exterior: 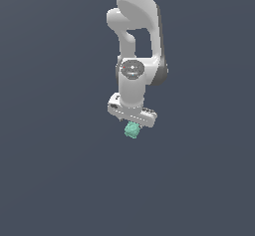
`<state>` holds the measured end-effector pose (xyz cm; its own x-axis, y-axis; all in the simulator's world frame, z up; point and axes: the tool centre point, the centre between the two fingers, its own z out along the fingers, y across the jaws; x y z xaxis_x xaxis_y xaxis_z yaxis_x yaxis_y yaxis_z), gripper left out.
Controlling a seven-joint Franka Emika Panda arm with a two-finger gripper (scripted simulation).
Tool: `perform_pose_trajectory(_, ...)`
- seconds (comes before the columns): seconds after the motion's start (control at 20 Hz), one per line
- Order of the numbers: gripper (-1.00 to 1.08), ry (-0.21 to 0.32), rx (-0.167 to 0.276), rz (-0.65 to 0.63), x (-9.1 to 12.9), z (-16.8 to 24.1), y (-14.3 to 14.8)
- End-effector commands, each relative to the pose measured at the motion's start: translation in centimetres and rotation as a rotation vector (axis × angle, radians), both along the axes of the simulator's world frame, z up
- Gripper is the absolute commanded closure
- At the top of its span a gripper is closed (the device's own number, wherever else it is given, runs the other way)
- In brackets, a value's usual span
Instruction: Pick up the object and move it to a goal position.
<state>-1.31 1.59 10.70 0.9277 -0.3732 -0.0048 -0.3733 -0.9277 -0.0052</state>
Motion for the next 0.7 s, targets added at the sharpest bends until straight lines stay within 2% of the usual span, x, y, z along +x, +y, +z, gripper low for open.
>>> perform_pose_trajectory(0.0, -0.92, -0.001, -0.003, -0.035, -0.1, -0.7, 0.3)
perform_pose_trajectory(0.65, -0.92, -0.002, -0.006, -0.087, -0.4, -1.8, 0.9)
